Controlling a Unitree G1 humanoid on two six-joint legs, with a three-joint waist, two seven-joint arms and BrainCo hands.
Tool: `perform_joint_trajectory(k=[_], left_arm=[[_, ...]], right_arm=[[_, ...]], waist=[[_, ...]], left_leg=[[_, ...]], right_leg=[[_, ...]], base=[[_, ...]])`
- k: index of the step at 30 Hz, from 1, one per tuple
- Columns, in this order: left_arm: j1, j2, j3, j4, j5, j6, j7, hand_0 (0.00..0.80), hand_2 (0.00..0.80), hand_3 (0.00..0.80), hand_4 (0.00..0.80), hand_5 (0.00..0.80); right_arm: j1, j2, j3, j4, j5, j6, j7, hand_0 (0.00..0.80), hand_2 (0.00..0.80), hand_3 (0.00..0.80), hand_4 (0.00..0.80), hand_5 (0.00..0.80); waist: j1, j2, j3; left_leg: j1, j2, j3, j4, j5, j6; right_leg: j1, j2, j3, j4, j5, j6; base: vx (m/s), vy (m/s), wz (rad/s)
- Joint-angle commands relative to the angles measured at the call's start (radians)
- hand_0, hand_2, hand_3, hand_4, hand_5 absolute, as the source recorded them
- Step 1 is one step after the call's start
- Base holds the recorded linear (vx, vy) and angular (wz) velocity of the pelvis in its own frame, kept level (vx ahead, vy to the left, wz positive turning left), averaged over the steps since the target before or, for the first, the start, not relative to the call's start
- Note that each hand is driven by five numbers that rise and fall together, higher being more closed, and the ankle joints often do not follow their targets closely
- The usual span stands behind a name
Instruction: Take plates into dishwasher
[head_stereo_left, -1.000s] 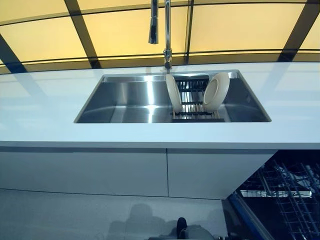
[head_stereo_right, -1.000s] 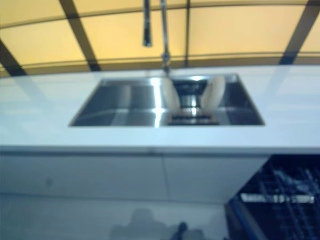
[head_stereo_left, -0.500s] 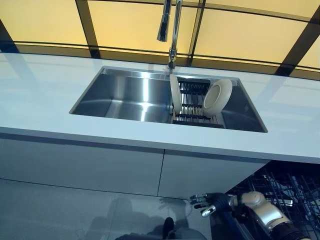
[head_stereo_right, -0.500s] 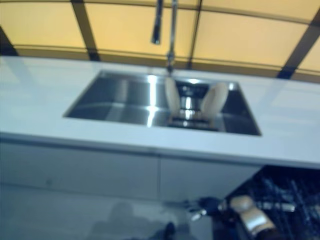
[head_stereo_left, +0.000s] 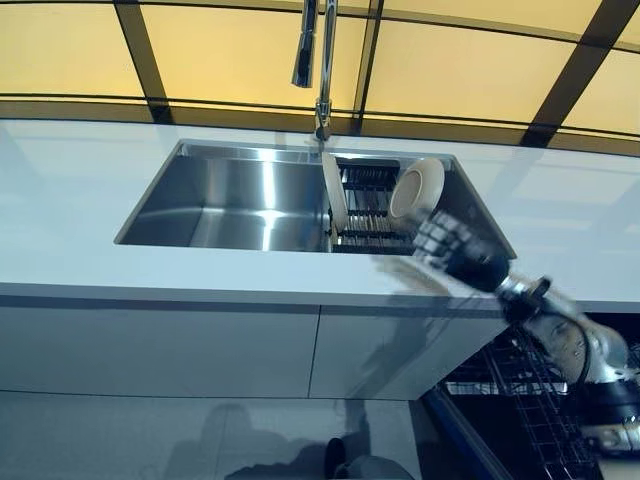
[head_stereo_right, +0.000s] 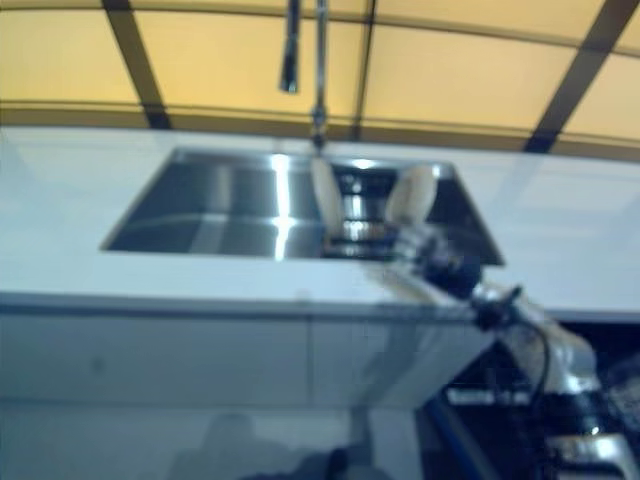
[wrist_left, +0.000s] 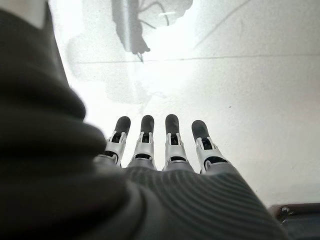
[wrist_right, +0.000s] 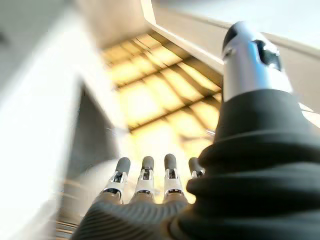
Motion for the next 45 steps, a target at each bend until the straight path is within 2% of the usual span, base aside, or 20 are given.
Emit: perform_joint_trajectory(k=[1, 4, 6, 8, 10, 11, 12, 13, 14, 15, 16, 18, 19, 20, 21, 22, 24, 29, 39, 45], left_arm=[[-0.015, 0.031, -0.020, 0.061, 0.044, -0.020, -0.004, 0.000, 0.000, 0.000, 0.000, 0.000], [-0.017, 0.035, -0.032, 0.077, 0.025, -0.029, 0.005, 0.000, 0.000, 0.000, 0.000, 0.000], [-0.026, 0.043, -0.042, 0.086, 0.007, -0.031, 0.013, 0.000, 0.000, 0.000, 0.000, 0.000], [-0.042, 0.046, -0.045, 0.087, -0.014, -0.022, 0.019, 0.000, 0.000, 0.000, 0.000, 0.000], [-0.060, 0.046, -0.048, 0.090, -0.040, -0.015, 0.027, 0.000, 0.000, 0.000, 0.000, 0.000], [-0.067, 0.048, -0.048, 0.090, -0.055, -0.010, 0.027, 0.000, 0.000, 0.000, 0.000, 0.000], [-0.076, 0.041, -0.053, 0.093, -0.085, -0.007, 0.029, 0.000, 0.000, 0.000, 0.000, 0.000], [-0.080, 0.037, -0.052, 0.096, -0.095, -0.009, 0.029, 0.000, 0.000, 0.000, 0.000, 0.000], [-0.079, 0.024, -0.045, 0.094, -0.099, -0.013, 0.028, 0.000, 0.000, 0.000, 0.000, 0.000], [-0.080, 0.017, -0.043, 0.091, -0.097, -0.011, 0.029, 0.000, 0.000, 0.000, 0.000, 0.000], [-0.080, 0.011, -0.050, 0.075, -0.096, -0.001, 0.028, 0.000, 0.000, 0.000, 0.000, 0.000], [-0.085, 0.013, -0.064, 0.052, -0.099, 0.015, 0.020, 0.000, 0.000, 0.000, 0.000, 0.000], [-0.082, 0.016, -0.058, 0.043, -0.087, 0.018, 0.016, 0.000, 0.000, 0.000, 0.000, 0.000], [-0.077, 0.014, -0.060, 0.007, -0.090, 0.049, 0.026, 0.000, 0.000, 0.000, 0.000, 0.000], [-0.081, 0.009, -0.064, 0.002, -0.091, 0.060, 0.032, 0.000, 0.000, 0.000, 0.000, 0.000], [-0.083, 0.011, -0.072, -0.004, -0.098, 0.058, 0.039, 0.000, 0.000, 0.000, 0.000, 0.000], [-0.098, 0.020, -0.065, 0.012, -0.092, 0.047, 0.040, 0.000, 0.000, 0.000, 0.000, 0.000], [-0.111, 0.045, -0.054, 0.029, -0.116, 0.035, 0.051, 0.000, 0.000, 0.000, 0.000, 0.000], [-0.077, 0.018, -0.064, 0.001, -0.109, 0.003, 0.030, 0.000, 0.000, 0.000, 0.000, 0.000], [-0.051, 0.013, -0.067, -0.013, -0.104, 0.000, 0.034, 0.000, 0.000, 0.000, 0.000, 0.000]], right_arm=[[-0.210, -0.073, -0.096, 0.059, 0.109, -0.198, -0.266, 0.000, 0.000, 0.000, 0.000, 0.000], [-0.361, -0.163, -0.048, 0.188, 0.010, -0.282, -0.417, 0.000, 0.000, 0.000, 0.000, 0.000], [-0.465, -0.216, 0.017, 0.261, -0.062, -0.295, -0.533, 0.000, 0.000, 0.000, 0.000, 0.000], [-0.527, -0.248, 0.069, 0.302, -0.099, -0.264, -0.629, 0.000, 0.000, 0.000, 0.000, 0.000], [-0.595, -0.279, 0.136, 0.381, -0.081, -0.262, -0.651, 0.000, 0.000, 0.000, 0.000, 0.000], [-0.635, -0.294, 0.172, 0.399, -0.052, -0.242, -0.674, 0.000, 0.000, 0.000, 0.000, 0.000], [-0.675, -0.301, 0.221, 0.434, -0.041, -0.232, -0.696, 0.000, 0.000, 0.000, 0.000, 0.000], [-0.692, -0.307, 0.240, 0.450, -0.055, -0.233, -0.703, 0.000, 0.000, 0.000, 0.000, 0.000], [-0.707, -0.310, 0.278, 0.476, -0.090, -0.262, -0.712, 0.000, 0.000, 0.000, 0.000, 0.000], [-0.720, -0.307, 0.292, 0.483, -0.101, -0.274, -0.723, 0.000, 0.000, 0.000, 0.000, 0.000], [-0.735, -0.294, 0.304, 0.486, -0.130, -0.290, -0.735, 0.000, 0.000, 0.000, 0.000, 0.000], [-0.759, -0.246, 0.327, 0.472, -0.226, -0.308, -0.740, 0.000, 0.000, 0.000, 0.000, 0.000], [-0.759, -0.236, 0.336, 0.459, -0.254, -0.313, -0.756, 0.000, 0.000, 0.000, 0.000, 0.000], [-0.764, -0.223, 0.344, 0.423, -0.301, -0.289, -0.782, 0.000, 0.000, 0.000, 0.000, 0.000], [-0.755, -0.225, 0.344, 0.377, -0.323, -0.246, -0.798, 0.000, 0.000, 0.000, 0.000, 0.000], [-0.725, -0.225, 0.329, 0.321, -0.334, -0.194, -0.798, 0.000, 0.000, 0.000, 0.000, 0.000], [-0.687, -0.233, 0.308, 0.327, -0.338, -0.146, -0.727, 0.000, 0.000, 0.000, 0.000, 0.000], [-0.685, -0.250, 0.334, 0.398, -0.305, -0.089, -0.572, 0.000, 0.000, 0.000, 0.000, 0.000], [-0.784, -0.259, 0.456, 0.418, -0.402, 0.028, -0.544, 0.000, 0.000, 0.000, 0.000, 0.000], [-0.846, -0.244, 0.531, 0.411, -0.418, 0.135, -0.532, 0.000, 0.000, 0.000, 0.000, 0.000]], waist=[[0.016, -0.015, -0.017], [0.037, -0.001, -0.019], [0.041, 0.007, -0.028], [0.039, 0.005, -0.036], [0.034, 0.001, -0.052], [0.030, 0.000, -0.063], [0.041, -0.010, -0.065], [0.042, -0.017, -0.066], [0.072, -0.037, -0.044], [0.084, -0.047, -0.033], [0.108, -0.047, -0.007], [0.123, -0.018, 0.022], [0.128, -0.016, 0.034], [0.132, -0.026, 0.037], [0.129, -0.018, 0.022], [0.123, -0.014, 0.010], [0.116, -0.008, -0.005], [0.123, -0.022, -0.033], [0.152, -0.052, -0.048], [0.174, -0.064, -0.042]], left_leg=[[0.017, -0.034, 0.016, 0.004, -0.019, 0.022], [0.036, -0.031, 0.053, 0.004, -0.019, 0.010], [0.042, -0.026, 0.049, 0.011, -0.021, 0.001], [0.041, -0.023, 0.053, 0.023, -0.018, -0.008], [0.057, -0.011, 0.055, 0.063, -0.022, -0.026], [0.059, 0.007, 0.050, 0.118, 0.023, -0.052], [-0.015, 0.024, 0.022, 0.345, 0.177, -0.100], [-0.064, 0.019, 0.009, 0.413, 0.214, -0.108], [-0.212, -0.002, 0.007, 0.632, 0.265, -0.117], [-0.292, -0.012, 0.016, 0.695, 0.284, -0.118], [-0.397, 0.000, 0.029, 0.699, 0.265, -0.111], [-0.355, 0.081, 0.076, 0.310, 0.265, -0.107], [-0.343, 0.094, 0.088, 0.242, 0.290, -0.107], [-0.309, 0.062, 0.073, 0.211, 0.224, -0.079], [-0.290, 0.047, 0.082, 0.164, 0.198, -0.069], [-0.256, 0.045, 0.068, 0.095, 0.192, -0.065], [-0.198, 0.047, 0.082, -0.001, 0.198, -0.069], [-0.157, 0.051, 0.099, -0.085, 0.207, -0.071], [-0.145, 0.053, 0.107, -0.154, 0.231, -0.075], [-0.143, 0.057, 0.098, -0.168, 0.238, -0.077]], right_leg=[[-0.028, -0.131, 0.015, 0.004, 0.074, 0.225], [-0.021, -0.145, -0.062, 0.032, 0.047, 0.214], [-0.007, -0.128, -0.067, 0.029, 0.006, 0.195], [0.001, -0.123, -0.073, 0.029, -0.012, 0.177], [0.007, -0.113, -0.082, 0.034, -0.035, 0.154], [0.017, -0.097, -0.078, 0.026, -0.048, 0.132], [0.071, -0.071, -0.057, -0.014, -0.066, 0.090], [0.083, -0.071, -0.052, -0.031, -0.064, 0.078], [0.137, -0.079, -0.043, -0.051, -0.071, 0.057], [0.156, -0.089, -0.051, -0.053, -0.076, 0.049], [0.197, -0.085, -0.047, -0.058, -0.086, 0.047], [0.249, -0.069, -0.030, -0.071, -0.110, 0.072], [0.261, -0.071, -0.019, -0.065, -0.120, 0.076], [0.263, -0.088, -0.012, -0.072, -0.119, 0.090], [0.250, -0.095, -0.026, -0.066, -0.115, 0.095], [0.239, -0.104, -0.026, -0.072, -0.112, 0.109], [0.229, -0.120, -0.058, -0.083, -0.093, 0.137], [0.225, -0.129, -0.088, -0.127, -0.069, 0.159], [0.245, -0.117, -0.116, -0.203, -0.040, 0.165], [0.259, -0.116, -0.132, -0.219, -0.035, 0.168]], base=[[0.055, -0.008, -0.03], [0.045, -0.005, -0.25], [0.079, -0.047, -0.41], [0.072, -0.070, -0.25], [0.104, -0.091, -0.08], [0.117, -0.156, -0.14], [0.085, -0.149, -0.17], [0.079, -0.159, -0.24], [0.035, -0.081, -0.24], [0.047, -0.040, -0.25], [0.062, 0.066, -0.46], [0.137, 0.186, -0.86], [0.149, 0.189, -0.62], [0.108, 0.150, -0.47], [0.105, 0.185, -0.42], [0.079, 0.162, -0.41], [0.093, 0.081, -0.34], [0.072, -0.011, -0.12], [0.048, -0.015, 0.29], [0.063, 0.003, 0.20]])
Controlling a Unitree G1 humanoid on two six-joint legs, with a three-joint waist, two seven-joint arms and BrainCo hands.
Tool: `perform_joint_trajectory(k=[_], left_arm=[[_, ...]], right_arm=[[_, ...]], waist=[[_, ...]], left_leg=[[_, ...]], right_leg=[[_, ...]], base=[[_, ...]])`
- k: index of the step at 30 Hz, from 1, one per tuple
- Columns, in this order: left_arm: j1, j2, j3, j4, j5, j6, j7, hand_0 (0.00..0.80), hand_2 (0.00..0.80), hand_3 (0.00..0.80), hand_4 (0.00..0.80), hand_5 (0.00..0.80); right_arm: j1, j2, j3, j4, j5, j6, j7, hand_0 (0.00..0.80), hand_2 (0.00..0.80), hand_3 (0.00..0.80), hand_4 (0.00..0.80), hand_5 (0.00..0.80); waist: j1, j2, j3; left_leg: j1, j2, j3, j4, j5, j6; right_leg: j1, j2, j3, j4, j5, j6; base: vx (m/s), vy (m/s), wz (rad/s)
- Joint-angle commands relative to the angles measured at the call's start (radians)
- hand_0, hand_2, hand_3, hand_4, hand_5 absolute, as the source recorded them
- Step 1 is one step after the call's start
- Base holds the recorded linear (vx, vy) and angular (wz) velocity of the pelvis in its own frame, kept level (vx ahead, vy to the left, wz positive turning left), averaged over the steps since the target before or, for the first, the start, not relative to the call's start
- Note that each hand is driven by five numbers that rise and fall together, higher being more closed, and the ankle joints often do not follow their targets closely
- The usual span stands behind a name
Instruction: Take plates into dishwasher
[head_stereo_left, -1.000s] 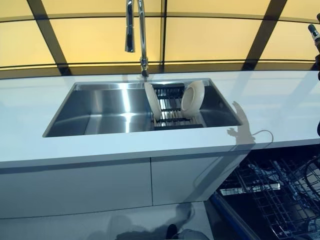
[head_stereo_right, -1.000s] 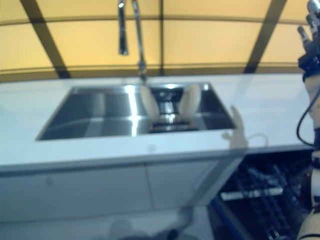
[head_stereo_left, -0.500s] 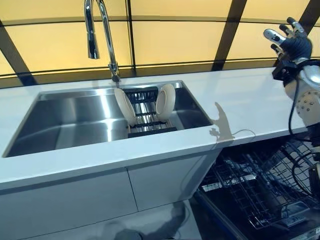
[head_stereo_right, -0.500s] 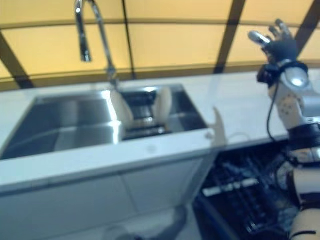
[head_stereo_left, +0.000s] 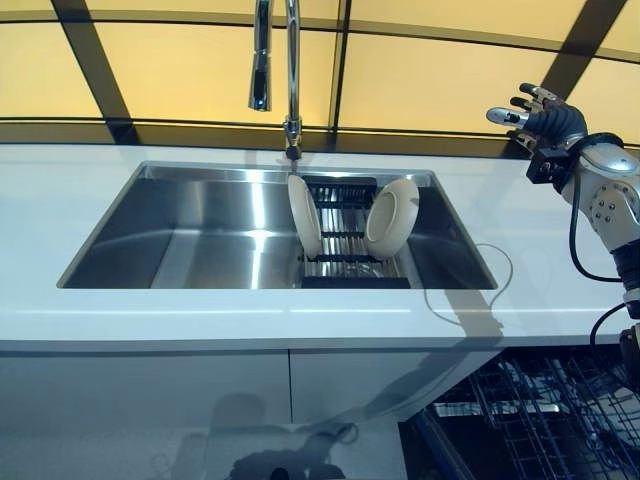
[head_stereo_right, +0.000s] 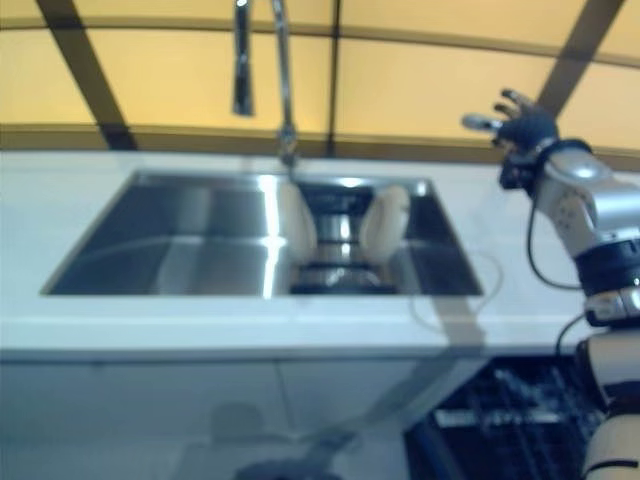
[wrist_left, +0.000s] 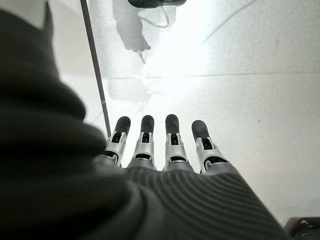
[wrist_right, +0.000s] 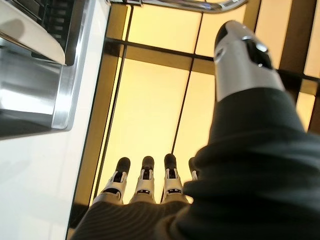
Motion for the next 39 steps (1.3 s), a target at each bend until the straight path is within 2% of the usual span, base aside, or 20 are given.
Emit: perform_joint_trajectory(k=[1, 12, 18, 24, 39], left_arm=[[-0.006, 0.026, -0.024, 0.000, -0.009, -0.008, 0.012, 0.000, 0.000, 0.000, 0.000, 0.000], [0.041, 0.039, -0.015, -0.005, 0.014, -0.016, 0.011, 0.000, 0.000, 0.000, 0.000, 0.000], [0.041, 0.036, -0.018, -0.019, 0.006, -0.018, 0.004, 0.000, 0.000, 0.000, 0.000, 0.000], [0.046, 0.037, -0.029, -0.035, 0.002, -0.020, 0.009, 0.000, 0.000, 0.000, 0.000, 0.000], [0.050, 0.048, -0.049, -0.067, 0.012, -0.014, 0.004, 0.000, 0.000, 0.000, 0.000, 0.000]], right_arm=[[-0.180, -0.017, 0.087, 0.034, -0.016, 0.026, 0.006, 0.000, 0.000, 0.000, 0.000, 0.000], [-0.193, -0.017, 0.122, 0.067, -0.053, 0.107, 0.015, 0.000, 0.000, 0.000, 0.000, 0.000], [-0.162, -0.018, 0.129, 0.066, -0.136, 0.157, 0.059, 0.000, 0.000, 0.000, 0.000, 0.000], [-0.148, -0.027, 0.131, 0.101, -0.155, 0.169, 0.087, 0.000, 0.000, 0.000, 0.000, 0.000], [-0.104, 0.002, 0.117, 0.091, -0.071, 0.187, 0.119, 0.000, 0.000, 0.000, 0.000, 0.000]], waist=[[0.033, -0.048, 0.011], [0.058, -0.065, 0.033], [0.056, -0.062, 0.047], [0.059, -0.059, 0.054], [0.056, -0.045, 0.072]], left_leg=[[0.027, 0.040, 0.035, 0.007, -0.052, -0.060], [0.005, 0.047, 0.014, -0.004, -0.040, -0.068], [-0.001, 0.046, 0.011, -0.004, -0.041, -0.067], [-0.002, 0.046, 0.010, -0.004, -0.043, -0.067], [-0.002, 0.044, 0.009, -0.004, -0.045, -0.067]], right_leg=[[0.012, -0.100, 0.040, -0.039, 0.079, 0.147], [0.010, -0.094, 0.025, -0.056, 0.087, 0.151], [0.003, -0.095, 0.026, -0.057, 0.089, 0.152], [0.004, -0.097, 0.025, -0.058, 0.088, 0.155], [0.001, -0.099, 0.029, -0.059, 0.090, 0.157]], base=[[0.072, 0.014, 0.19], [0.057, 0.003, 0.06], [0.000, 0.000, 0.00], [0.000, 0.000, 0.00], [0.000, 0.000, 0.00]])
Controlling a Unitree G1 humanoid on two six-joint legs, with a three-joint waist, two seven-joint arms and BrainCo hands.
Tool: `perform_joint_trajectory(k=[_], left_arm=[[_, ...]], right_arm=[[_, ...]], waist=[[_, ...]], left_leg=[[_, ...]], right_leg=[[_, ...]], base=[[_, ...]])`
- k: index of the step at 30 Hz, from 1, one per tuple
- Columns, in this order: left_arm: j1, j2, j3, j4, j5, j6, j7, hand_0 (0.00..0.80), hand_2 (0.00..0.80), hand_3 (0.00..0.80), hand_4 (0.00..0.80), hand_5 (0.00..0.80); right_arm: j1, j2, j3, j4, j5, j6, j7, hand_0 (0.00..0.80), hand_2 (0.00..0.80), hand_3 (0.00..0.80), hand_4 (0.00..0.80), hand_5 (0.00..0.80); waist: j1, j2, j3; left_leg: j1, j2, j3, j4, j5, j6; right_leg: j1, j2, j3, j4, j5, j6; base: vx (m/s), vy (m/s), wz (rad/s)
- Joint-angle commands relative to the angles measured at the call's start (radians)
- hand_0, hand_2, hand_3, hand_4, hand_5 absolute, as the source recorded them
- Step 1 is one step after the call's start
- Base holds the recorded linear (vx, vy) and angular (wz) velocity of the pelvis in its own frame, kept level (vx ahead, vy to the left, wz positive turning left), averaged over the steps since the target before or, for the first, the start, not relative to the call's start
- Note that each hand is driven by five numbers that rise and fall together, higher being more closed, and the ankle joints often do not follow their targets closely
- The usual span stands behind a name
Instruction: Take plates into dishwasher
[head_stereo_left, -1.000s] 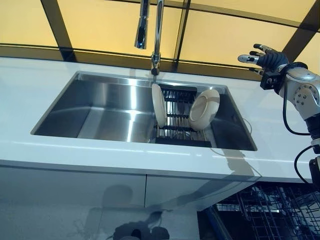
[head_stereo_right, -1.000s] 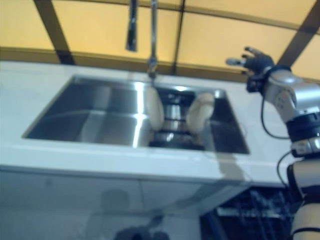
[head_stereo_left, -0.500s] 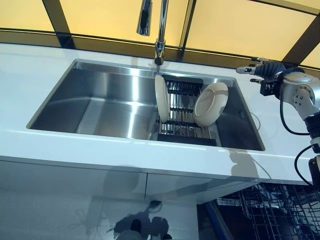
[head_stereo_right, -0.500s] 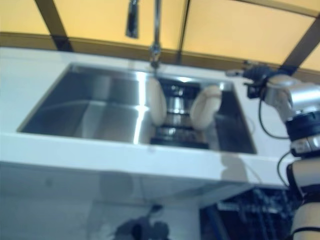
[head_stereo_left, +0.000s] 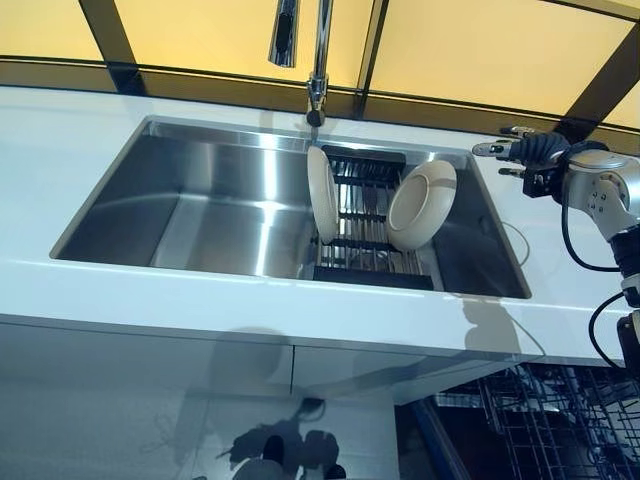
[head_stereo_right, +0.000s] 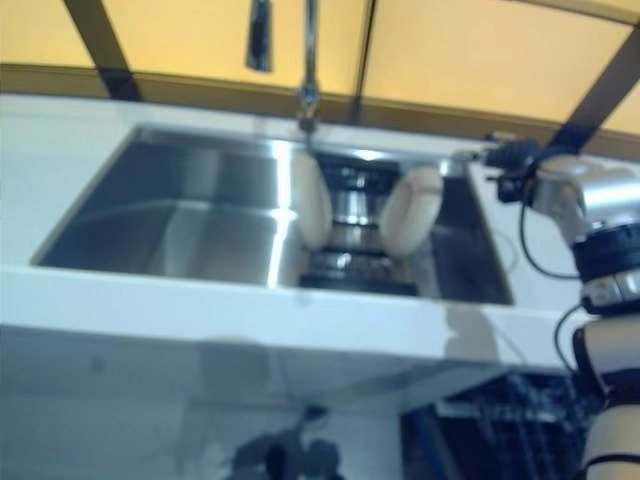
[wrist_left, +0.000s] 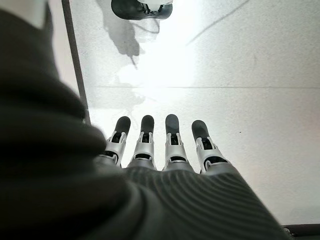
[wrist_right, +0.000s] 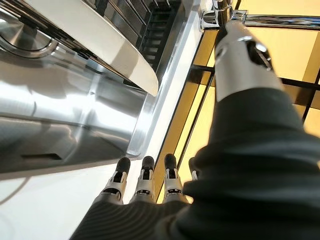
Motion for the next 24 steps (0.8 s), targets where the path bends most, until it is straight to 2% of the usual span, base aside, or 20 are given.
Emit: perform_joint_trajectory(k=[1, 24], left_arm=[[0.011, 0.043, -0.052, 0.013, 0.009, 0.009, 0.004, 0.000, 0.000, 0.000, 0.000, 0.000], [0.014, 0.046, -0.053, -0.022, -0.023, -0.014, 0.004, 0.000, 0.000, 0.000, 0.000, 0.000]], right_arm=[[-0.052, -0.011, 0.044, 0.003, 0.046, -0.021, -0.006, 0.000, 0.000, 0.000, 0.000, 0.000], [0.018, 0.055, 0.009, -0.052, 0.138, -0.019, -0.055, 0.000, 0.000, 0.000, 0.000, 0.000]], waist=[[0.032, -0.017, -0.032], [0.045, -0.007, 0.032]], left_leg=[[0.008, 0.050, 0.029, -0.003, -0.039, -0.060], [-0.022, 0.047, 0.005, -0.003, -0.027, -0.061]], right_leg=[[-0.027, -0.107, 0.038, 0.000, 0.080, 0.152], [-0.048, -0.106, 0.038, 0.001, 0.086, 0.150]], base=[[0.000, 0.000, 0.00], [-0.009, 0.000, 0.02]])
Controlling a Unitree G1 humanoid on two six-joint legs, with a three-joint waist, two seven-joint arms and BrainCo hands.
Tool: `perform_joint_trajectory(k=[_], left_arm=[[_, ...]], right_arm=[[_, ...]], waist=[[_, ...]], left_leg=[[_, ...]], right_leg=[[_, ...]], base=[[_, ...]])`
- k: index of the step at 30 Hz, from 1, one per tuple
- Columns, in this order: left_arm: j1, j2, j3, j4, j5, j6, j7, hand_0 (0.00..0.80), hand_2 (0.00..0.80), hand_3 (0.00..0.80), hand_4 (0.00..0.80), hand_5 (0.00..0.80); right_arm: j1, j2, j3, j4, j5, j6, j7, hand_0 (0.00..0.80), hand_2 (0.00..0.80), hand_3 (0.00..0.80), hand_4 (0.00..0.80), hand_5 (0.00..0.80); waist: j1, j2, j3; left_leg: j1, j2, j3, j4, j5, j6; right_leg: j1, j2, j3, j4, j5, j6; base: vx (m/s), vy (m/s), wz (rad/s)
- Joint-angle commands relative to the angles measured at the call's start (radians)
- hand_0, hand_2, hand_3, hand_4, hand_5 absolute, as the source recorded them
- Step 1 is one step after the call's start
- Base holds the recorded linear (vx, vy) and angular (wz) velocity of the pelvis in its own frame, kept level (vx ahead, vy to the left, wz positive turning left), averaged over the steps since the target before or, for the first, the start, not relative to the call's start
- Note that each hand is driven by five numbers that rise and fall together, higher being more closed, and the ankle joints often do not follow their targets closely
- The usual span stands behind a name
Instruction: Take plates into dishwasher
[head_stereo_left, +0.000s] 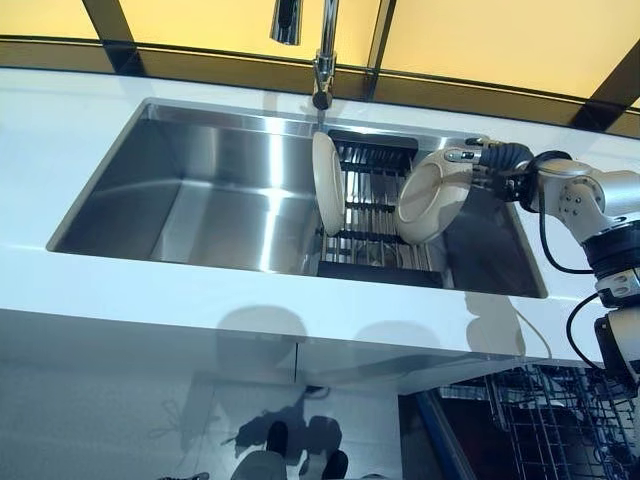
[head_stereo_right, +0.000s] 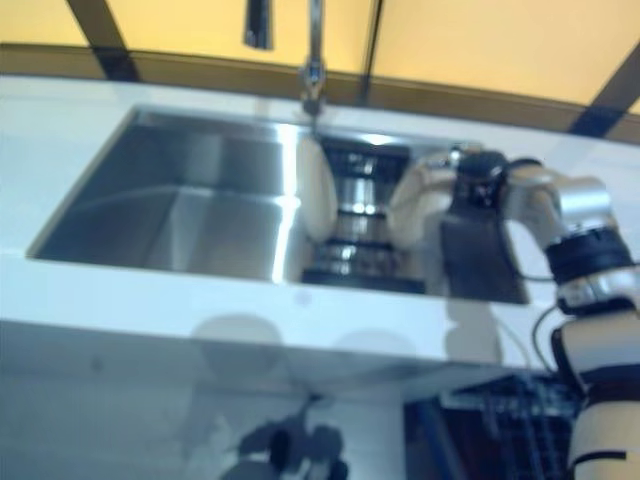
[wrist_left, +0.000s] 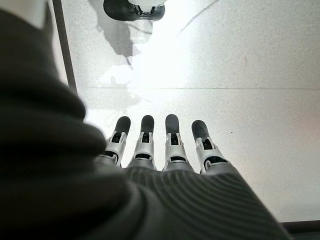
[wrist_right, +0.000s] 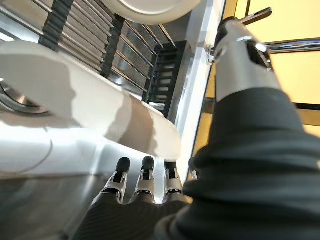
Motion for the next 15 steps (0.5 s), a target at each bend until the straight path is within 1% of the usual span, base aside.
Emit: perform_joint_trajectory(k=[1, 10, 15], left_arm=[[-0.004, 0.044, -0.051, 0.013, -0.019, -0.011, 0.014, 0.000, 0.000, 0.000, 0.000, 0.000], [-0.005, 0.050, -0.058, 0.005, -0.030, -0.013, 0.018, 0.000, 0.000, 0.000, 0.000, 0.000], [-0.004, 0.050, -0.066, 0.009, -0.034, -0.019, 0.019, 0.000, 0.000, 0.000, 0.000, 0.000]], right_arm=[[0.012, -0.034, 0.008, -0.045, 0.021, -0.030, -0.012, 0.000, 0.000, 0.000, 0.000, 0.000], [0.013, -0.044, 0.008, -0.033, 0.025, -0.022, 0.007, 0.000, 0.000, 0.000, 0.000, 0.000], [0.006, -0.044, 0.016, -0.016, 0.019, -0.029, 0.008, 0.000, 0.000, 0.000, 0.000, 0.000]], waist=[[0.041, -0.015, -0.017], [0.040, -0.018, -0.008], [0.040, -0.018, -0.006]], left_leg=[[-0.003, 0.050, 0.021, -0.003, -0.028, -0.061], [-0.002, 0.051, 0.021, -0.003, -0.029, -0.061], [0.001, 0.052, 0.022, -0.003, -0.030, -0.062]], right_leg=[[-0.040, -0.106, 0.037, 0.007, 0.085, 0.149], [-0.041, -0.107, 0.037, 0.008, 0.086, 0.150], [-0.039, -0.107, 0.038, 0.007, 0.087, 0.149]], base=[[0.000, 0.000, 0.00], [0.000, 0.000, 0.00], [0.000, 0.000, 0.00]])
